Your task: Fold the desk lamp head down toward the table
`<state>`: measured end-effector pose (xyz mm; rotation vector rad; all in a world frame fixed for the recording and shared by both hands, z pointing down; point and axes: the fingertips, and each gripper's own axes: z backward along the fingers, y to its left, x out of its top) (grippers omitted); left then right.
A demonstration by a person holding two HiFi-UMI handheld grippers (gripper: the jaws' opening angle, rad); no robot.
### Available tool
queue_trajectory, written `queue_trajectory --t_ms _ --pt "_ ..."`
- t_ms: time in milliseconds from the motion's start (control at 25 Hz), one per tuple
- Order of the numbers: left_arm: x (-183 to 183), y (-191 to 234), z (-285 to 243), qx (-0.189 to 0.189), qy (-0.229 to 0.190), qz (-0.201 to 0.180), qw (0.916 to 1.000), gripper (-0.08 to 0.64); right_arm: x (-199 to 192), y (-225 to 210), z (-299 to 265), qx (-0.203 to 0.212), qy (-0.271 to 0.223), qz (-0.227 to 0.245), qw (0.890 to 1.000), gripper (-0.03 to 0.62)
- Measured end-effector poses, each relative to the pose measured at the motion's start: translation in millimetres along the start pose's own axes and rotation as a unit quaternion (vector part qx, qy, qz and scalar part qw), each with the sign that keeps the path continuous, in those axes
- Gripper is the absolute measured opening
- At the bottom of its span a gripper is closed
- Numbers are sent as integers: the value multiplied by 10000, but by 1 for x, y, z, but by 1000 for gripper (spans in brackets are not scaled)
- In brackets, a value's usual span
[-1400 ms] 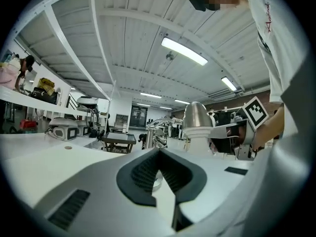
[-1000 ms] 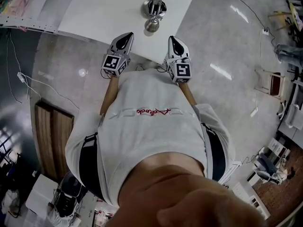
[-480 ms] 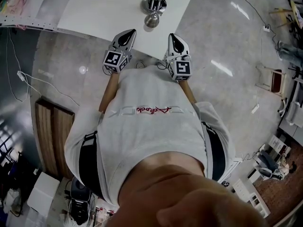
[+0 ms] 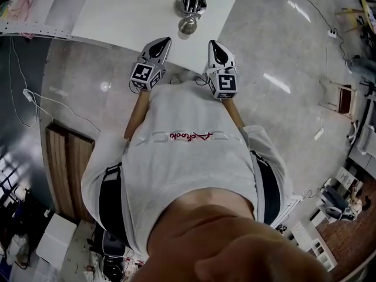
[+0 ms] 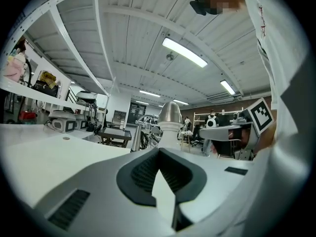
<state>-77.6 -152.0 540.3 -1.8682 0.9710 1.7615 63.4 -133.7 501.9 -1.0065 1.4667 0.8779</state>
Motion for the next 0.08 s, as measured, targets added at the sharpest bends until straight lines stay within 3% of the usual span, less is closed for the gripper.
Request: queue_trajectory --t_ms 80 --pt "-2 -1 0 -19 13 8 10000 26 -2 2 0 2 16 -7 10000 17"
